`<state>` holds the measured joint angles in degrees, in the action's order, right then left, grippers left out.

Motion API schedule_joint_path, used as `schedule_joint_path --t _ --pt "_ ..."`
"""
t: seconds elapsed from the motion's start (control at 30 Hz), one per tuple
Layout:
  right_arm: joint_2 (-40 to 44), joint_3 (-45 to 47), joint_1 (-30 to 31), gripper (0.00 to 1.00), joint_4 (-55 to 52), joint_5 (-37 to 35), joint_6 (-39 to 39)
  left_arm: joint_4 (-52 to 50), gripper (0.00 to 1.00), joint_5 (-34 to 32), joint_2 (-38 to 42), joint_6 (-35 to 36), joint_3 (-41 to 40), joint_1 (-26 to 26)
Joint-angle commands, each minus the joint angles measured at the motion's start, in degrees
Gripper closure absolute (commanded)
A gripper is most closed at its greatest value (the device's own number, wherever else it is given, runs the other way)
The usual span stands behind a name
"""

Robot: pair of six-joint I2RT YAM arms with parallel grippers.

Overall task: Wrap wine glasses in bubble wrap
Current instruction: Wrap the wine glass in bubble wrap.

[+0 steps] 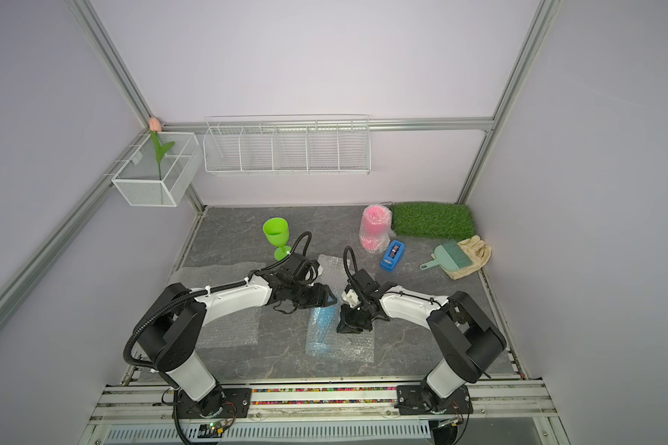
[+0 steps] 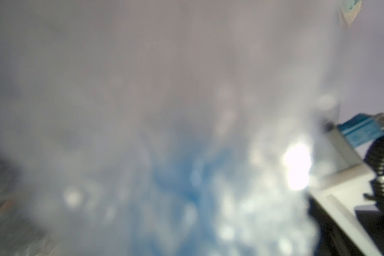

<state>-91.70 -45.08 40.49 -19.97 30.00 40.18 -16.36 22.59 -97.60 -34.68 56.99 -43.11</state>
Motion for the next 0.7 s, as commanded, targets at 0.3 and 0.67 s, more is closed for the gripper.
schedule_joint_path --t 0.3,0.67 --pt "-1.4 3.0 6.2 0.87 3.7 1.3 6.7 -6.2 0.52 -4.8 -1.0 2.0 3.4 0.0" --pt "8.6 6.5 2.0 0.76 -4.5 -3.9 4.2 -28.8 0.52 -20.7 -8.4 6.2 17.2 -4.7"
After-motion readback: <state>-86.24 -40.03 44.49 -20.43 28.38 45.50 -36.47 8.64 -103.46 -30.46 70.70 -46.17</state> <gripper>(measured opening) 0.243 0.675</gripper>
